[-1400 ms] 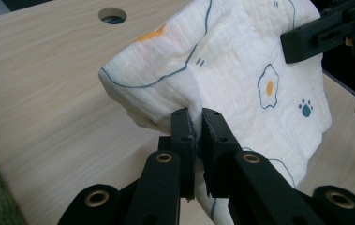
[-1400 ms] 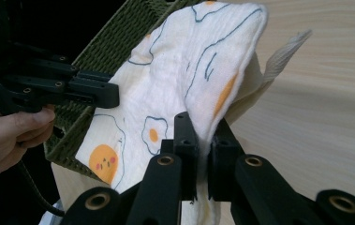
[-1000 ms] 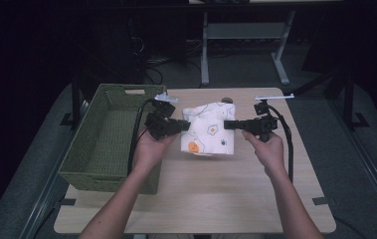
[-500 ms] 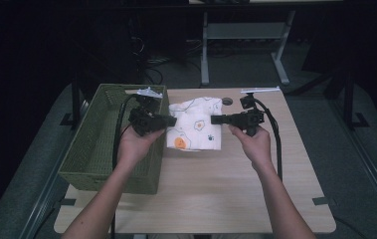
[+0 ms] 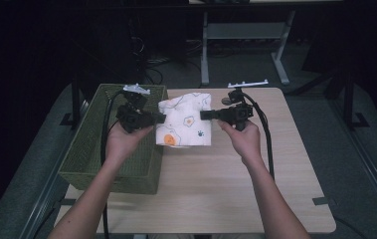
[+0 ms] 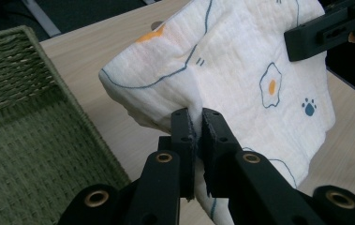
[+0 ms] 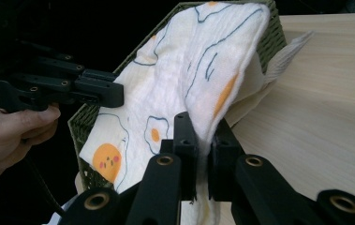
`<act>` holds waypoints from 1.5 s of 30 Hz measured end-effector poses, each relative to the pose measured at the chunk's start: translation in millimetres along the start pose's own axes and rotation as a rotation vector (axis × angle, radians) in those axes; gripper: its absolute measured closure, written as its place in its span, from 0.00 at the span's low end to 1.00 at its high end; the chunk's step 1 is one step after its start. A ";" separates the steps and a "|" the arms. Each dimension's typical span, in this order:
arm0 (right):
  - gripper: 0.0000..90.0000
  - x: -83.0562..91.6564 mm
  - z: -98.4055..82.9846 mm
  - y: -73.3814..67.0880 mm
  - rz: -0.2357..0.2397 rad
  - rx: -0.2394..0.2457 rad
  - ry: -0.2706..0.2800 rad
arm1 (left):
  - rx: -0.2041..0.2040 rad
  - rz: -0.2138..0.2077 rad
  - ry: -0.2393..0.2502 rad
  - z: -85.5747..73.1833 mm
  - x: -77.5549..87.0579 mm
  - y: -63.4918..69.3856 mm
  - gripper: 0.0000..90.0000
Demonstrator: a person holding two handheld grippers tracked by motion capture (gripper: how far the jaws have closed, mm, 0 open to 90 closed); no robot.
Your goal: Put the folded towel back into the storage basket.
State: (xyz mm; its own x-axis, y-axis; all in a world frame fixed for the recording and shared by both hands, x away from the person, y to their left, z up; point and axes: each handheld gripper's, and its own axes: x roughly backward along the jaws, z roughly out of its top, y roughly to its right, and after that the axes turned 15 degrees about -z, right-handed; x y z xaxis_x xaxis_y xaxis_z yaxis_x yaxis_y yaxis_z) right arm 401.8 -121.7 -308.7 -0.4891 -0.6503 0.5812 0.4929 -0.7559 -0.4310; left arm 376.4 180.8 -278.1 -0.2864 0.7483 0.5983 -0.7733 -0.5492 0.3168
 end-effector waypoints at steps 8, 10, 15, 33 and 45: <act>0.93 -10.7 9.0 -14.7 0.007 0.011 -0.011 | 0.005 0.020 -0.001 -2.0 15.2 -8.6 0.94; 0.93 -13.9 11.3 -18.6 0.011 0.014 -0.010 | 0.006 0.023 -0.005 -3.7 18.3 -10.9 0.94; 0.93 -19.8 14.5 -25.5 0.016 0.016 -0.010 | 0.012 0.033 -0.001 -7.1 27.0 -16.0 0.94; 0.93 -57.8 29.0 -66.4 0.063 0.036 -0.024 | 0.049 0.088 0.017 -26.4 69.6 -38.8 0.94; 0.93 -86.2 33.9 -87.1 0.088 0.040 -0.048 | 0.083 0.116 0.022 -40.0 92.2 -58.3 0.94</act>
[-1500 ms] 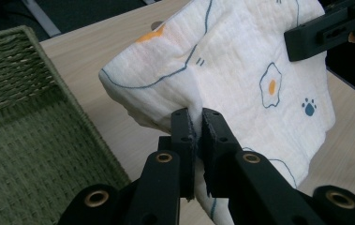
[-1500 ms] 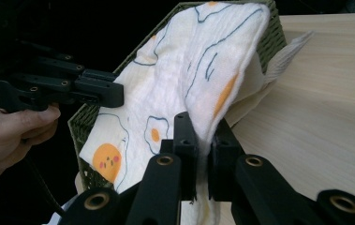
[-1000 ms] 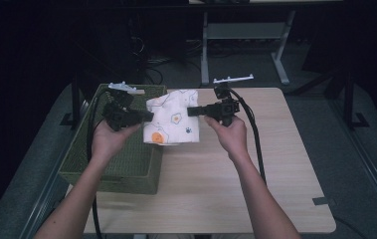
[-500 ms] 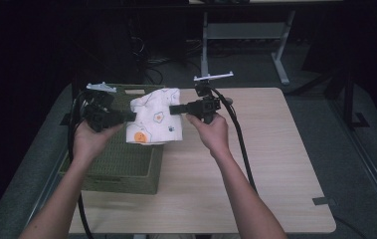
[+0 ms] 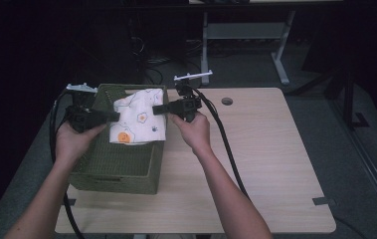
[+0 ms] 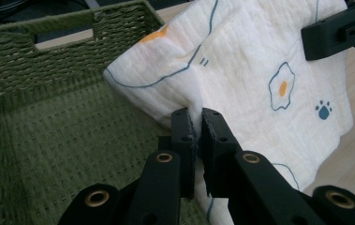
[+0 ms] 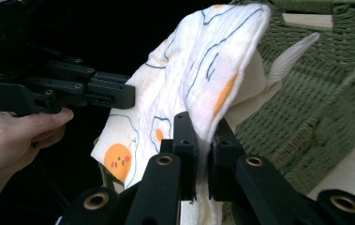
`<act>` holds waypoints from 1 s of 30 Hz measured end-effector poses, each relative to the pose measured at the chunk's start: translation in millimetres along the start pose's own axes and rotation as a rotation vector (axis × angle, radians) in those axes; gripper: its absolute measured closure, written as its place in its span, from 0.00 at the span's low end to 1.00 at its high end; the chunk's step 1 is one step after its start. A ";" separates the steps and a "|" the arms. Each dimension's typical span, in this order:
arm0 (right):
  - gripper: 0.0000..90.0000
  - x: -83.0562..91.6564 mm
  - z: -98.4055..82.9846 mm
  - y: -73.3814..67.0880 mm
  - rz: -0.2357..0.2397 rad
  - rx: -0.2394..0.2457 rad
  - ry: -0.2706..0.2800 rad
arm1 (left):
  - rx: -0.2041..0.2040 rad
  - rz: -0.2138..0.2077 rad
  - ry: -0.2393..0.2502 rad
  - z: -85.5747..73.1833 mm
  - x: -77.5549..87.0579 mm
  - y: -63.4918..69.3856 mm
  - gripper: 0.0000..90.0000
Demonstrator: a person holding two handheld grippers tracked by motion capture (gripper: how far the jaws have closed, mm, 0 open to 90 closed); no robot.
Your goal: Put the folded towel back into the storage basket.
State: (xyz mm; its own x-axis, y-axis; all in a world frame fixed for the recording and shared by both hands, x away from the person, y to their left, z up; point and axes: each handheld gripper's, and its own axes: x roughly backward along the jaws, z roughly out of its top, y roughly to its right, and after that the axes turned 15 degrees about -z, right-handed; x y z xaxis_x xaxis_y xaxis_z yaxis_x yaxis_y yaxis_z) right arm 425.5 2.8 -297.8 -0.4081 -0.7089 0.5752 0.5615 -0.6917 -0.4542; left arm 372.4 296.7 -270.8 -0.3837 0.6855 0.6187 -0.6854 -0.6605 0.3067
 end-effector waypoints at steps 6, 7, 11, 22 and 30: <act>0.93 -14.0 1.2 -5.4 0.005 0.001 -0.016 | 0.004 0.013 -0.014 -4.1 4.4 -7.5 0.94; 0.93 -16.9 1.0 -6.1 0.007 -0.003 -0.018 | 0.007 0.018 -0.017 -5.8 5.6 -10.6 0.94; 0.93 -25.1 -0.1 -8.1 0.009 -0.007 -0.029 | 0.013 0.020 -0.023 -8.9 6.4 -17.3 0.94; 0.92 -42.9 -2.3 -11.1 0.004 -0.012 -0.043 | 0.025 0.036 -0.055 -16.0 4.6 -30.2 0.94; 0.92 -54.7 -4.0 -15.6 0.005 -0.014 -0.054 | 0.030 0.051 -0.073 -21.0 5.7 -39.0 0.94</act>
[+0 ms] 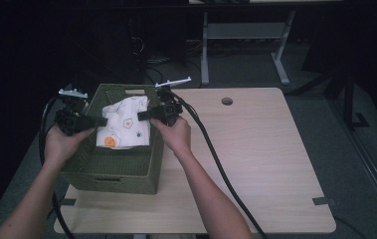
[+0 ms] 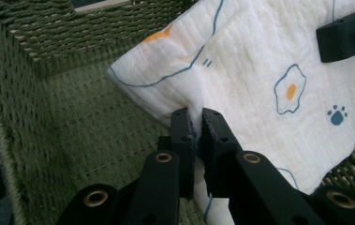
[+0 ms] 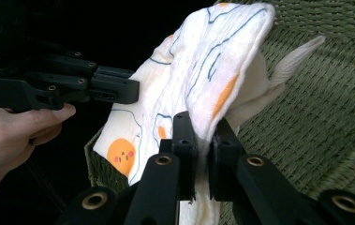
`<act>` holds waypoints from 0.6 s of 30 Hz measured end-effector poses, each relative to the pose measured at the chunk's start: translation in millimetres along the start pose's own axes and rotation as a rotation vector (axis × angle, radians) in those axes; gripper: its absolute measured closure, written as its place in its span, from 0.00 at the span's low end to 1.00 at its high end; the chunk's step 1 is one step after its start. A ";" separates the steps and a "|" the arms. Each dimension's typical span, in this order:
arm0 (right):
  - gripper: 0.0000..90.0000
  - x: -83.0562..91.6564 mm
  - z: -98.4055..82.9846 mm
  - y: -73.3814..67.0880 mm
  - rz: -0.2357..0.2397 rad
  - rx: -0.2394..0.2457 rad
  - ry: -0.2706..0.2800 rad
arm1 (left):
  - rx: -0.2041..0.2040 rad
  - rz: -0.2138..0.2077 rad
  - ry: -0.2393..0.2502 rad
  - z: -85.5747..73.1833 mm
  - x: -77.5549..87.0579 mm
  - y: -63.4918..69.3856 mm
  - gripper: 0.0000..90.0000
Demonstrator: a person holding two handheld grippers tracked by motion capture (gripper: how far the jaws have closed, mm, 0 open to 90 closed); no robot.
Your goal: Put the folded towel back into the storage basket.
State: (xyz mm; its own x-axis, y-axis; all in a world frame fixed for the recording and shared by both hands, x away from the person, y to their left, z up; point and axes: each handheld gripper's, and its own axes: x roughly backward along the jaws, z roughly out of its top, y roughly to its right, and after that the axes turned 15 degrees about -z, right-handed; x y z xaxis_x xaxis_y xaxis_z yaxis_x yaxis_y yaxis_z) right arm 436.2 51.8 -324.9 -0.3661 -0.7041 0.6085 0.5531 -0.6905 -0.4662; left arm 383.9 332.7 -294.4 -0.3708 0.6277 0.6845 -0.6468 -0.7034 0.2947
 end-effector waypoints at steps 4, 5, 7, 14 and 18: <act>0.68 -7.5 -0.7 -1.7 -0.020 -0.005 -0.006 | 0.001 0.037 -0.020 -1.7 -2.6 -3.8 0.85; 0.60 -10.7 -0.7 -1.0 -0.047 -0.016 -0.009 | 0.020 0.096 -0.054 -3.9 -7.4 -9.7 0.79; 0.61 -16.6 -1.5 2.7 -0.066 -0.025 -0.025 | 0.040 0.109 -0.072 -8.0 -12.0 -15.6 0.78; 0.65 -17.5 -5.1 4.4 -0.083 -0.006 -0.032 | 0.069 0.097 -0.075 -16.1 -18.7 -22.9 0.78; 0.68 -16.0 -4.7 4.7 -0.084 0.004 -0.027 | 0.068 0.092 -0.066 -15.9 -18.3 -22.3 0.77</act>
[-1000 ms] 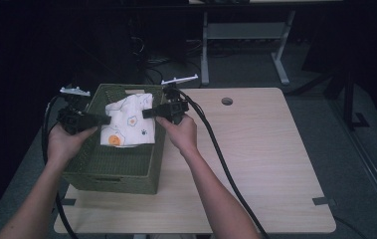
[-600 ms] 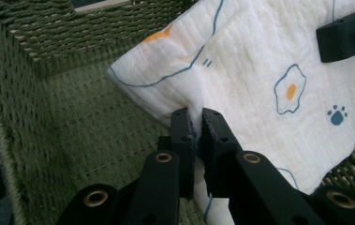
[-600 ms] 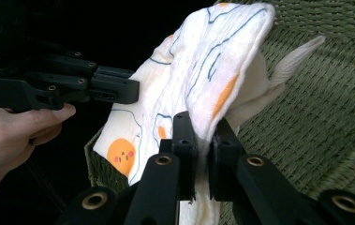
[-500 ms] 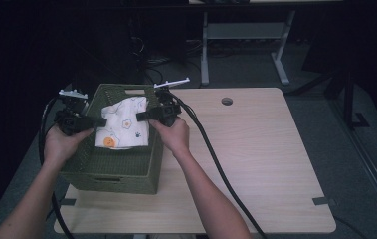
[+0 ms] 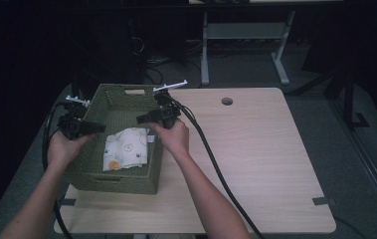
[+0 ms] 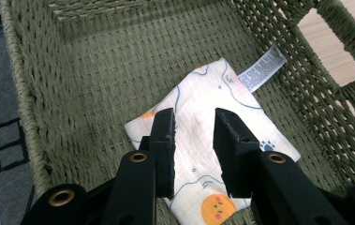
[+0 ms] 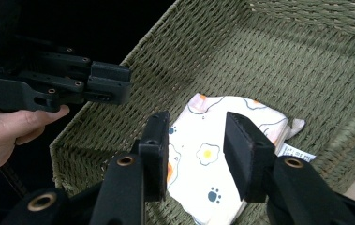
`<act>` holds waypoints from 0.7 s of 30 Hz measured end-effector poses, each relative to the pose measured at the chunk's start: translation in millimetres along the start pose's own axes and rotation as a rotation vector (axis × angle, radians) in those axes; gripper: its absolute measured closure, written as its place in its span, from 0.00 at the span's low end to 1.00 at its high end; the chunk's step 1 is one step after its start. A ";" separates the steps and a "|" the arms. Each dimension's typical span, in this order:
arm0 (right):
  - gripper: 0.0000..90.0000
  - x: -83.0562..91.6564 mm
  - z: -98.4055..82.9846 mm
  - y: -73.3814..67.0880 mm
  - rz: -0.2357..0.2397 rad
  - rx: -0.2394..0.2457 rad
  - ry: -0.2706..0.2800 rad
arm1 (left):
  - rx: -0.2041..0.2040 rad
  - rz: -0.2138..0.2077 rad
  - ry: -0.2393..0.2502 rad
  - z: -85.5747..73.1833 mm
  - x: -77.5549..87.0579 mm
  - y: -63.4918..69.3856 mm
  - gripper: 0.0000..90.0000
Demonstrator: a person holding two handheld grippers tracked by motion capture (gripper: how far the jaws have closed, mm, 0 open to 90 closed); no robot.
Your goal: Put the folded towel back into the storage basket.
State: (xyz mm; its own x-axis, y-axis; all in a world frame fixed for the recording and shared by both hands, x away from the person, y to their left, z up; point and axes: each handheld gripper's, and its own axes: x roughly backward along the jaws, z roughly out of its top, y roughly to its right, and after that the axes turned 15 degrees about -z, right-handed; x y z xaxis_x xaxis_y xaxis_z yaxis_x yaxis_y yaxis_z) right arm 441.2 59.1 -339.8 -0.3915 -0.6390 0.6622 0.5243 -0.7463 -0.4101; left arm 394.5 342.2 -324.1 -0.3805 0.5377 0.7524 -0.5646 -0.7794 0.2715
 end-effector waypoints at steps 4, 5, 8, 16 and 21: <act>0.69 2.4 -1.4 -0.6 0.000 0.008 0.006 | -0.007 -0.005 -0.016 -0.7 -1.9 1.6 0.77; 0.69 3.0 -2.1 -0.7 0.000 0.007 0.008 | -0.006 -0.009 -0.008 -1.3 -2.5 2.1 0.76; 0.70 4.2 -4.3 -0.3 0.004 0.006 0.004 | 0.004 -0.025 0.000 -3.3 -4.8 2.1 0.76; 0.70 14.4 -7.2 6.3 0.016 0.010 0.025 | 0.012 -0.039 -0.008 -6.2 -13.9 3.1 0.75; 0.70 25.3 -8.7 12.1 0.025 0.002 0.039 | -0.002 -0.044 -0.016 -4.6 -17.4 6.9 0.75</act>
State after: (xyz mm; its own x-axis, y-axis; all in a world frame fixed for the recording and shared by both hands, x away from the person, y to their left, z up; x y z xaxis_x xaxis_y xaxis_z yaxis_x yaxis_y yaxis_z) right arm 431.0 32.2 -333.5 -0.4078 -0.6639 0.6269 0.5358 -0.7299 -0.4245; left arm 393.9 328.9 -338.1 -0.3433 0.5662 0.7494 -0.5823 -0.7543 0.3032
